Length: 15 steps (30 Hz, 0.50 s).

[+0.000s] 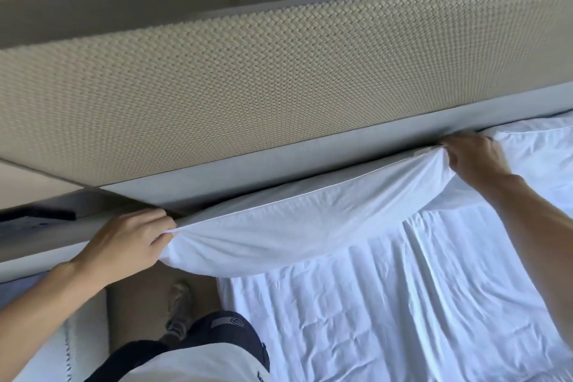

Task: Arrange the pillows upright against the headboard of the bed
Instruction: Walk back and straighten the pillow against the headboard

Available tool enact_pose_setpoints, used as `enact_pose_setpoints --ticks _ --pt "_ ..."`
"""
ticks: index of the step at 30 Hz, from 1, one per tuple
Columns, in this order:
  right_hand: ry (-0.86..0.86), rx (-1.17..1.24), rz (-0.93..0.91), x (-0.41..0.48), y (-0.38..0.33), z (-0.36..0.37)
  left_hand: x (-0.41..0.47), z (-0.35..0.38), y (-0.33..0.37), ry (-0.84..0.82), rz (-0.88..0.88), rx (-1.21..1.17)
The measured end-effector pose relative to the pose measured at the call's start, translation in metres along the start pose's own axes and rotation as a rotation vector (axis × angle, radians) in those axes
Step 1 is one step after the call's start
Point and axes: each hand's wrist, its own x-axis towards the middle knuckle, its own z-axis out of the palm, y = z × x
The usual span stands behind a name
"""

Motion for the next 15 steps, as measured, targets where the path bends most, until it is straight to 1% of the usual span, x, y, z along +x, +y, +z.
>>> enact_pose_setpoints --ticks 1,3,6,8,9,11,13,15 --pt "0.037 0.016 -0.021 -0.003 0.002 0.003 -0.002 -0.002 0.001 0.010 0.013 0.001" --pt "0.059 0.027 0.006 -0.005 0.003 0.006 -0.004 -0.006 0.004 -0.015 0.007 0.015" --pt "0.061 0.087 0.089 -0.003 -0.005 0.011 -0.003 -0.006 0.011 -0.162 -0.146 0.122" --pt "0.185 0.177 0.171 -0.011 -0.012 0.018 0.009 -0.005 0.024 -0.256 -0.270 0.192" --pt "0.276 0.231 0.246 -0.020 -0.016 0.023 0.021 -0.004 0.035 -0.262 -0.271 0.220" --pt "0.414 0.383 0.501 -0.050 -0.022 0.041 0.061 -0.002 0.074 -0.257 -0.145 0.253" --pt "0.439 0.615 0.821 -0.087 -0.034 0.068 0.116 0.004 0.135 -0.254 0.013 0.240" --pt "0.411 0.830 1.100 -0.125 -0.042 0.107 0.184 0.023 0.204 -0.274 0.155 0.147"
